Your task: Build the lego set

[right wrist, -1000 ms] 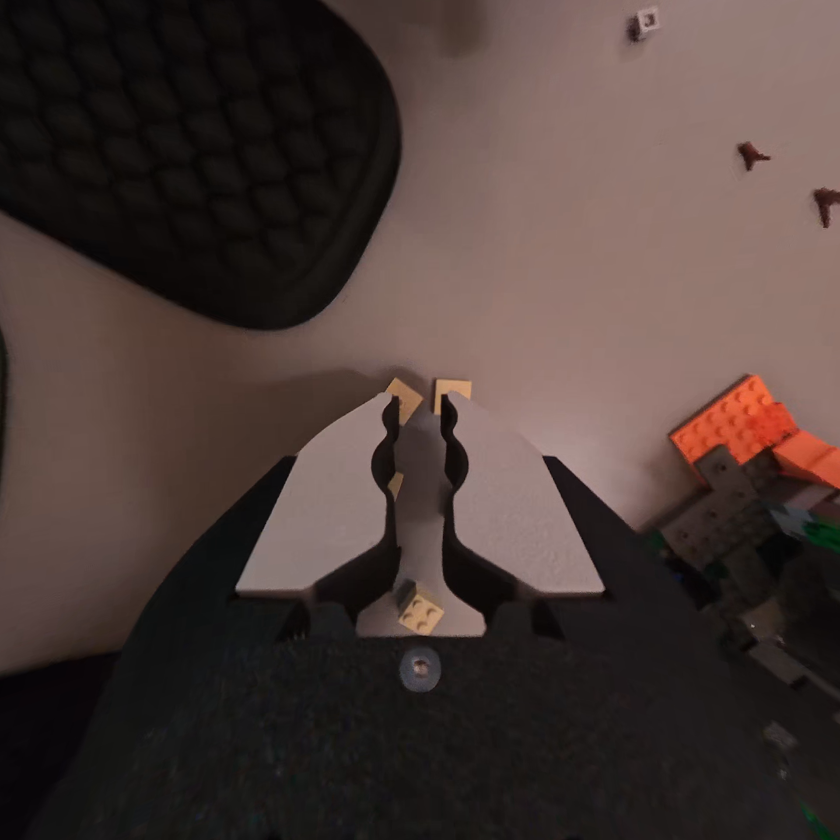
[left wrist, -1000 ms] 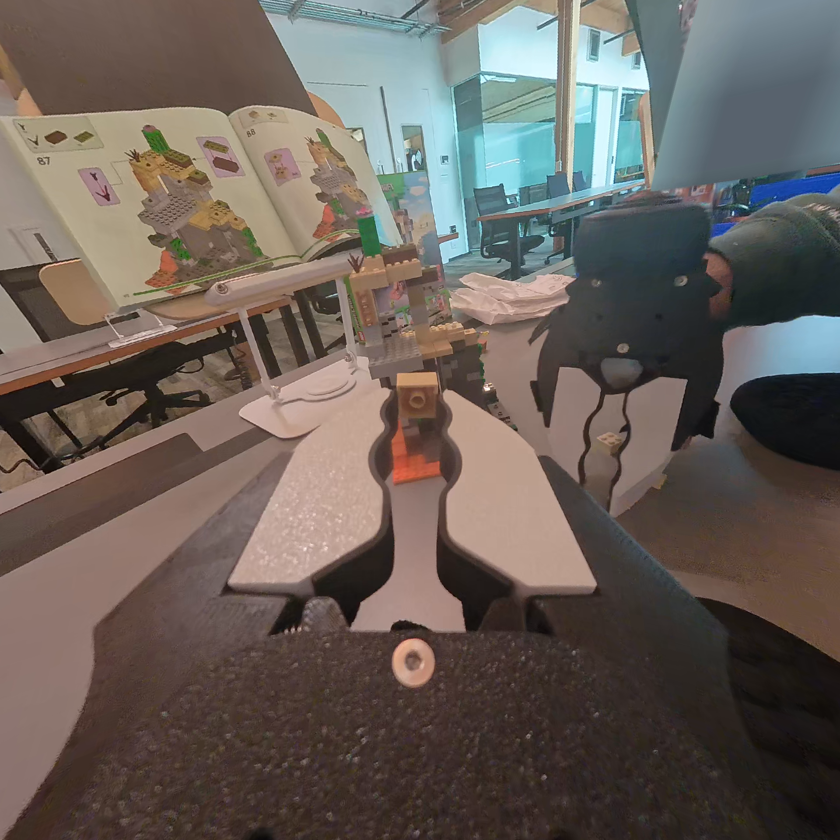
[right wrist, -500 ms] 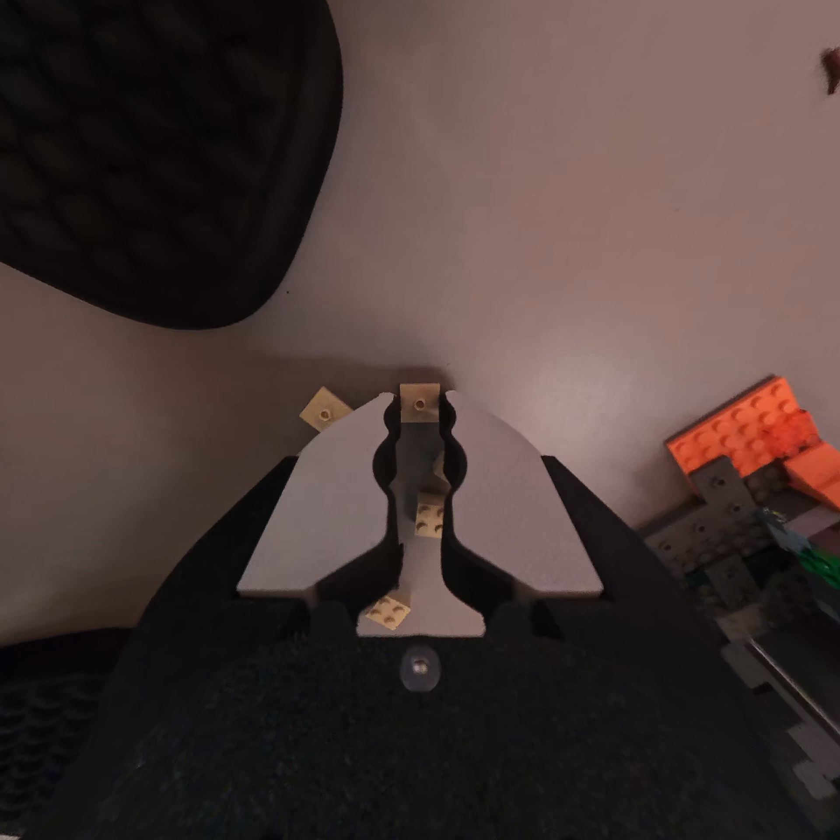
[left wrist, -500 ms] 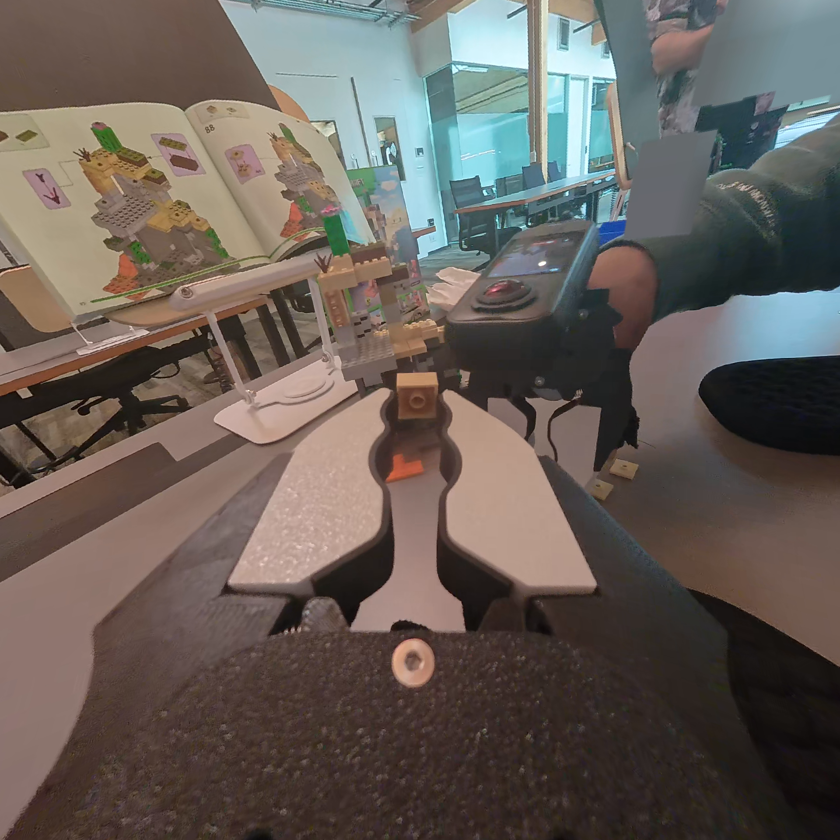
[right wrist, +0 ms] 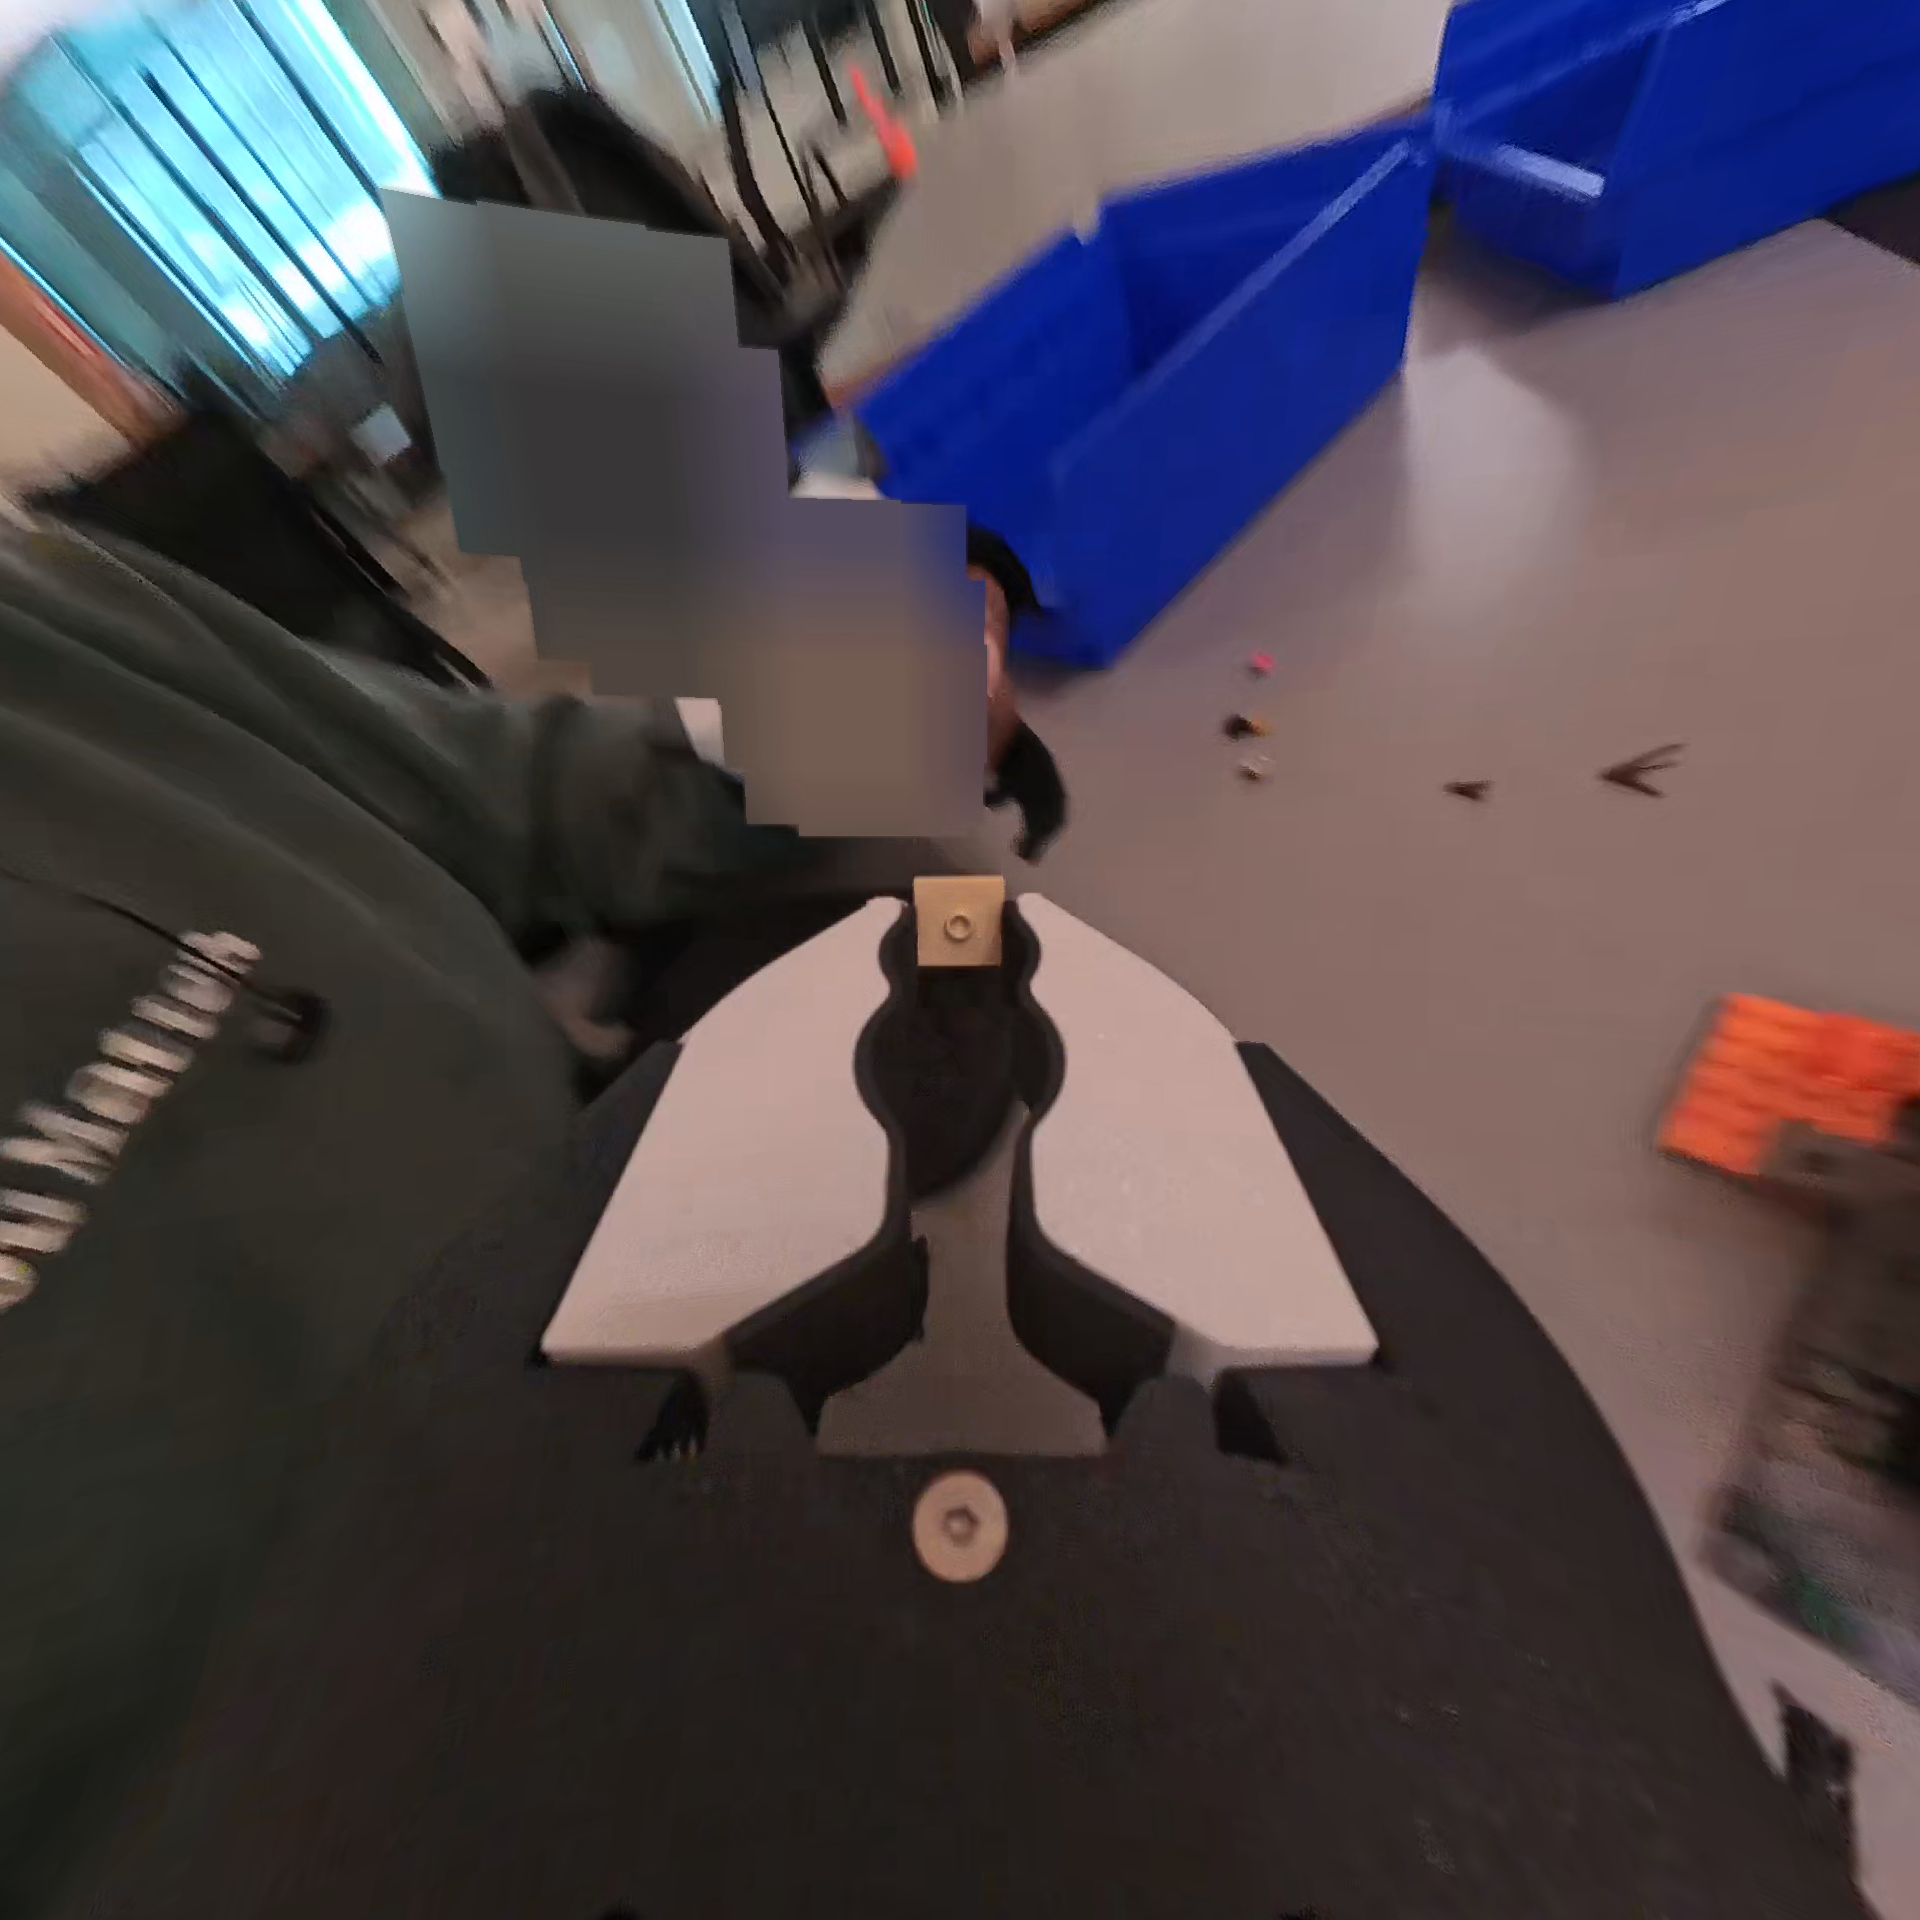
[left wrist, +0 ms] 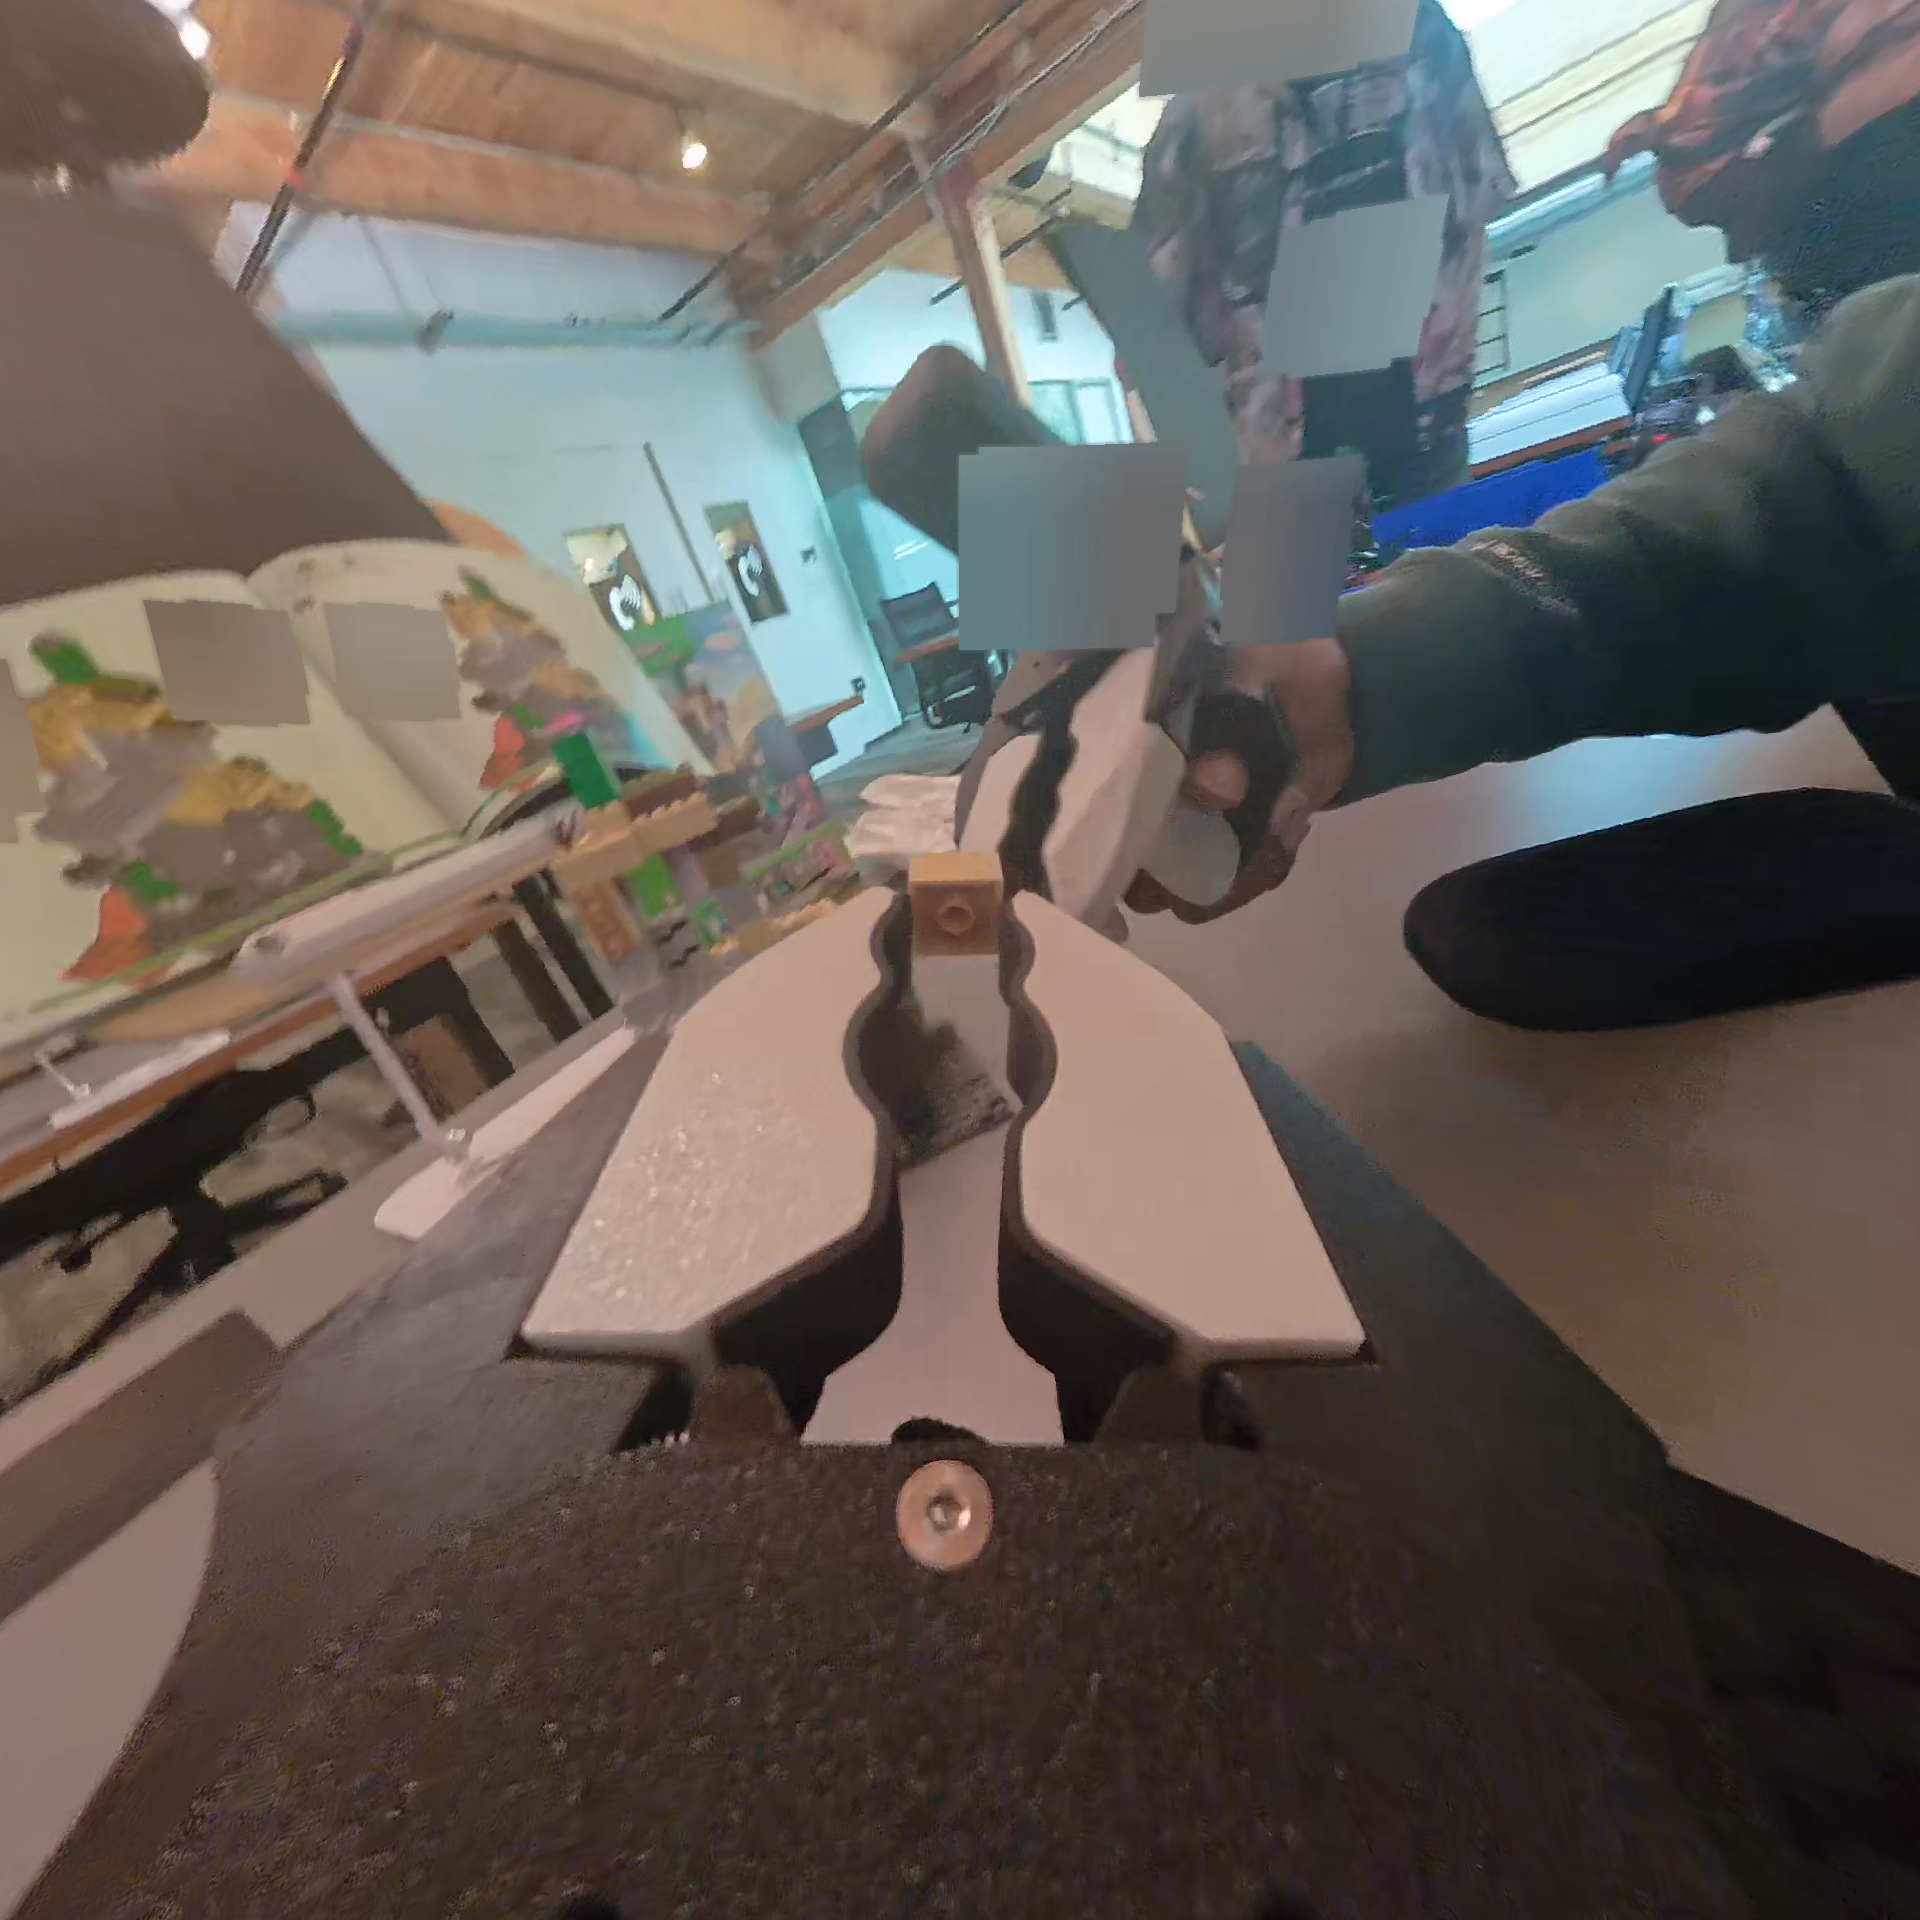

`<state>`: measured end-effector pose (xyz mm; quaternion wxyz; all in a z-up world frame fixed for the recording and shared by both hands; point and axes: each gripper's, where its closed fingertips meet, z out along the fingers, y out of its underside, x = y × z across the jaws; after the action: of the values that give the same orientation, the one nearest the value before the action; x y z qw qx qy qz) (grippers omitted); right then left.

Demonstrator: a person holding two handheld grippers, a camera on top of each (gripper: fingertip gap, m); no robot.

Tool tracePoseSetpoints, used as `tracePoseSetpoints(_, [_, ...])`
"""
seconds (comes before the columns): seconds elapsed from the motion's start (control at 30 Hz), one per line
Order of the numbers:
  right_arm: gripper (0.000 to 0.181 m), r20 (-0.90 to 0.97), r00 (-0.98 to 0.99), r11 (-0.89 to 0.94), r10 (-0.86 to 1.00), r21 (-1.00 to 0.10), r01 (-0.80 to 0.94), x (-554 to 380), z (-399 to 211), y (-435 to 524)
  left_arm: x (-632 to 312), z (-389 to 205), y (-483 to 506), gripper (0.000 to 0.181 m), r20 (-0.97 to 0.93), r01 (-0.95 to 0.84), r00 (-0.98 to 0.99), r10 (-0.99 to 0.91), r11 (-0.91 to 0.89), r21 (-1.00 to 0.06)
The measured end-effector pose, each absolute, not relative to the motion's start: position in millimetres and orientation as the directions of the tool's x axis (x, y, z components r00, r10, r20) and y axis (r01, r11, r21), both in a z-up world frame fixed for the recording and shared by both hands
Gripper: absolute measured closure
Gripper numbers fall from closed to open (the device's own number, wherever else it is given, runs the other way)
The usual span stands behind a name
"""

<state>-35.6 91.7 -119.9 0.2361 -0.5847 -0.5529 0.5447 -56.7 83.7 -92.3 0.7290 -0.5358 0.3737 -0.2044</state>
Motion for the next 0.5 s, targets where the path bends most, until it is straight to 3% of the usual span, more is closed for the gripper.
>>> tracePoseSetpoints(0.2, [0.166,-0.708,-0.285,-0.664,0.646,-0.705,0.247,-22,-99,65,-24,-93,61,0.166,-0.498,-0.209,0.557,-0.665,0.469,-0.858])
tracePoseSetpoints(0.5, [0.166,-0.785,-0.326,-0.774,0.526,-0.601,0.199,-10,-103,56,-6,-105,57,0.166,-0.554,-0.269,0.496,-0.668,0.489,-0.830])
